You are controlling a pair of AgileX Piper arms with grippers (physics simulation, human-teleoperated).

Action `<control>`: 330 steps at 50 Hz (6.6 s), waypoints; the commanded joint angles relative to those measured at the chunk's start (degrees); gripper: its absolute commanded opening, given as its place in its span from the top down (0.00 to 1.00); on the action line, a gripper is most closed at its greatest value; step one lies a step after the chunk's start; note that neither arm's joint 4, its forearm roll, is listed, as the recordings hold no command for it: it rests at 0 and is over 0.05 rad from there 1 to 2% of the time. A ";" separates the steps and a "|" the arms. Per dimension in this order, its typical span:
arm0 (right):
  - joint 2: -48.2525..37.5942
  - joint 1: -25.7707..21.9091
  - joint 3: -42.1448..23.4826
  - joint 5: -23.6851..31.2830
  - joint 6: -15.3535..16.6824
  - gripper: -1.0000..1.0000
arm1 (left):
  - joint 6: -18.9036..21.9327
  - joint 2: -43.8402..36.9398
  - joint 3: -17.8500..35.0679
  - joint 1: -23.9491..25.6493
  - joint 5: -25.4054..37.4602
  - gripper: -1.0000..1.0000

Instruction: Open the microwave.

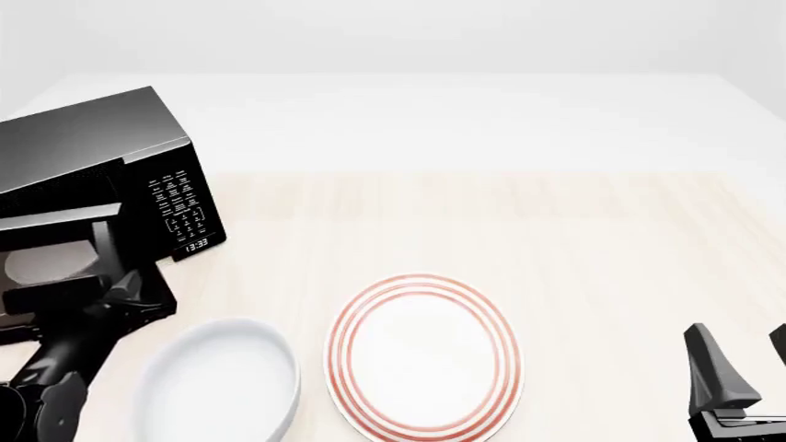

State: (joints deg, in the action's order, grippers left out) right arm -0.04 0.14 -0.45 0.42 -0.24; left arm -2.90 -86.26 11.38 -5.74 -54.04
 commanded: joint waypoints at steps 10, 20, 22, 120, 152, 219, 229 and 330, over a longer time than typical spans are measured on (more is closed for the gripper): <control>0.00 0.01 0.00 0.00 0.00 0.00 | -0.95 7.59 -0.34 3.39 -3.97 1.00; 0.00 0.01 0.00 0.00 -0.01 0.00 | -0.30 10.70 -2.76 3.55 -3.31 1.00; 0.00 0.00 0.00 0.00 -0.01 0.00 | 0.05 11.28 -3.25 3.62 -3.27 1.00; 0.00 0.00 0.00 -0.01 -0.01 0.00 | 0.27 48.46 -6.88 -0.71 26.65 0.00; 0.00 0.00 0.00 0.00 -0.01 0.00 | 1.66 65.01 1.42 -4.15 44.58 0.00; 0.00 -0.01 0.00 0.00 0.00 0.00 | 6.37 39.52 31.55 -0.79 66.95 0.00; 0.00 0.00 0.00 0.02 -0.01 0.00 | 5.74 33.40 35.49 0.66 69.23 0.00; 0.00 0.02 0.00 0.00 0.00 0.00 | 8.98 4.19 40.82 -11.30 65.82 0.00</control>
State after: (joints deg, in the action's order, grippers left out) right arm -0.04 0.14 -0.45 0.42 -0.25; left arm 5.53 -81.08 53.01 -15.96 12.35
